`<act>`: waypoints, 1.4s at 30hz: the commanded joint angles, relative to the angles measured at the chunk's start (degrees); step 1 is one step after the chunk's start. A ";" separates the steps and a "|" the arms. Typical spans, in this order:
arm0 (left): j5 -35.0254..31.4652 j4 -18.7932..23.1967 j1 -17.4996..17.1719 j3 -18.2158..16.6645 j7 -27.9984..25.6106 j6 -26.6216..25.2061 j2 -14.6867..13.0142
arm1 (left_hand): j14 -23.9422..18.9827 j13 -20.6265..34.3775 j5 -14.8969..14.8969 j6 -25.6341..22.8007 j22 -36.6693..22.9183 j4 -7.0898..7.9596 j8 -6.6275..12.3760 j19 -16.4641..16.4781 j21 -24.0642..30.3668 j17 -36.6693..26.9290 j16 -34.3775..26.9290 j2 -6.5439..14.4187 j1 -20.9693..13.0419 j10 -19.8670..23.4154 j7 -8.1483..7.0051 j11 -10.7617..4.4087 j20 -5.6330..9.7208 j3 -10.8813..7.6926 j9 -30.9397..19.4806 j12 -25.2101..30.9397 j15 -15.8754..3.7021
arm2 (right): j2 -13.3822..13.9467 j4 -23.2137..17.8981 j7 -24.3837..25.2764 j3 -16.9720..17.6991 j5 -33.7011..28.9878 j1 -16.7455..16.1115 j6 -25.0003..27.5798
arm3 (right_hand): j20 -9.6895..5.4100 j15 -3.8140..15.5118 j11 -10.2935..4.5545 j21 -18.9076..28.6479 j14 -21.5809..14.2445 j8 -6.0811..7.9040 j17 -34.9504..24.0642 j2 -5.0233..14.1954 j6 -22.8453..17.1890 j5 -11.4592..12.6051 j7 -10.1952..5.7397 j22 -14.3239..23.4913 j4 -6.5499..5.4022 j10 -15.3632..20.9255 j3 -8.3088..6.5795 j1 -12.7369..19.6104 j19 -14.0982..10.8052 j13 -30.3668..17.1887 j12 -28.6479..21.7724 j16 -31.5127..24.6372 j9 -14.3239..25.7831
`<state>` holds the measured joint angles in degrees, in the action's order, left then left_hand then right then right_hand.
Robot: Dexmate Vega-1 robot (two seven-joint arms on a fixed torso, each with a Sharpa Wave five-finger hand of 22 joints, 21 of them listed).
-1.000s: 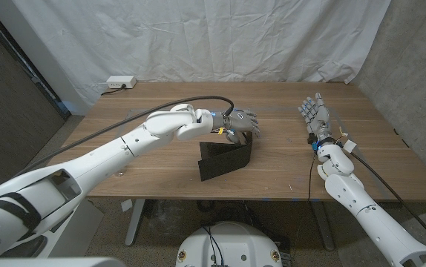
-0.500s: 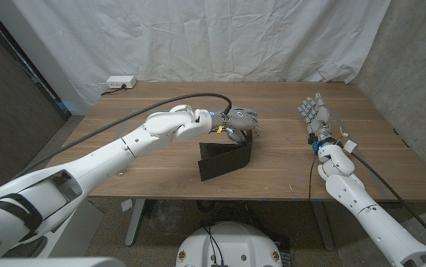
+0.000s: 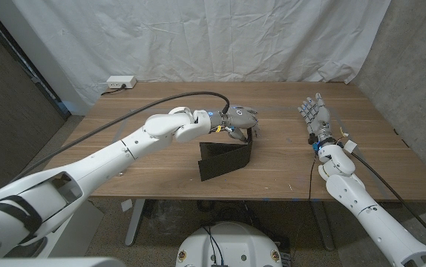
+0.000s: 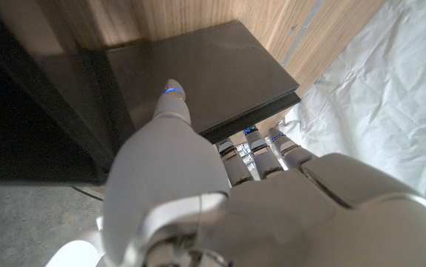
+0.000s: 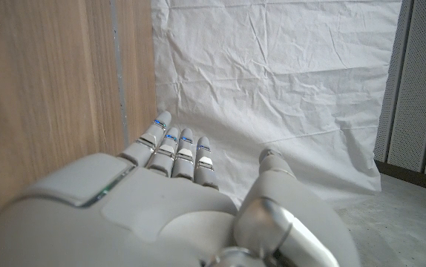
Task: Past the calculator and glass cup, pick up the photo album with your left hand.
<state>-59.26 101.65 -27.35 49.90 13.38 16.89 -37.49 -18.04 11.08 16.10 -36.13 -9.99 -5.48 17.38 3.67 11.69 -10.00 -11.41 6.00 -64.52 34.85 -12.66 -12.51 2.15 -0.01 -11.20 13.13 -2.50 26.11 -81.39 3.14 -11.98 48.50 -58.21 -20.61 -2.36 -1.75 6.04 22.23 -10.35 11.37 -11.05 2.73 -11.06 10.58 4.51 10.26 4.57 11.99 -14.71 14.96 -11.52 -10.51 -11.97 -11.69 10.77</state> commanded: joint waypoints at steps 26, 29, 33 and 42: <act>1.19 -1.22 0.23 1.46 2.56 -4.67 1.12 | -12.13 0.46 -3.15 -24.39 -0.31 -0.40 6.33 4.87 0.28 -0.52 -0.20 1.42 -4.14 21.93 0.45 -0.02 3.41 -1.11 -0.10 -0.40 -9.20 | -0.21 1.77 -0.65 -0.55 0.01 1.49 0.82 | -0.48 -0.07 0.29 -0.48 -0.41 0.04 -0.14 0.47 -0.20 -0.03 -0.01 0.14 0.26 0.45 -0.05 0.19 -0.75 -0.17 -0.37 -0.08 0.26; 1.63 -1.02 0.08 1.32 2.83 -5.21 1.15 | -12.52 0.60 -3.18 -25.39 -0.31 -0.36 6.84 5.04 0.29 -0.54 -0.18 1.40 -4.20 23.00 0.61 -0.03 3.51 -1.09 -0.23 -0.25 -9.29 | -0.15 1.77 -0.75 -0.55 0.03 1.53 0.88 | -0.48 -0.10 0.23 -0.53 -0.45 0.04 -0.14 0.48 -0.21 -0.03 -0.01 0.14 0.26 0.48 -0.04 0.18 -0.75 -0.17 -0.38 -0.09 0.26; 1.51 -0.39 -0.04 1.23 3.42 -6.05 1.03 | -13.02 0.65 -3.20 -25.96 -0.32 -0.29 7.07 5.14 0.29 -0.59 -0.27 1.43 -4.19 23.67 0.72 -0.01 3.57 -1.07 -0.19 -0.21 -9.29 | -0.02 1.72 -0.84 -0.55 0.12 1.57 1.13 | -0.49 -0.10 0.26 -0.60 -0.43 0.05 -0.15 0.50 -0.22 -0.03 0.00 0.15 0.27 0.47 -0.03 0.16 -0.79 -0.17 -0.36 -0.06 0.26; 2.70 0.80 -0.71 0.35 3.68 -8.09 1.19 | -14.09 1.07 -3.24 -27.45 -0.33 -0.07 7.71 5.42 0.29 -0.65 -0.34 1.45 -4.10 25.56 0.79 0.01 3.59 -0.98 -0.20 0.10 -9.27 | 0.51 1.13 -0.91 -0.44 0.03 1.51 1.40 | -0.49 -0.05 0.29 -0.73 -0.46 0.04 -0.16 0.53 -0.21 -0.03 -0.05 0.15 0.29 0.46 -0.03 0.15 -0.84 -0.17 -0.34 -0.04 0.26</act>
<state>-57.54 101.07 -27.40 51.07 16.51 11.13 -36.51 -31.50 11.88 12.99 -62.28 -9.99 -5.87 24.62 8.60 11.69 -10.55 -11.41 6.96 -68.90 59.72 -12.48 -12.50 2.35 -0.86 -11.01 12.75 -2.94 26.06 -79.73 2.35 -12.49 48.62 -56.72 -19.57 -2.05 -1.75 6.25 21.80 -10.34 11.37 -11.04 2.73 -11.05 10.58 4.51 10.25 4.56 12.20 -14.71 14.96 -11.82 -10.51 -11.97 -11.69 10.77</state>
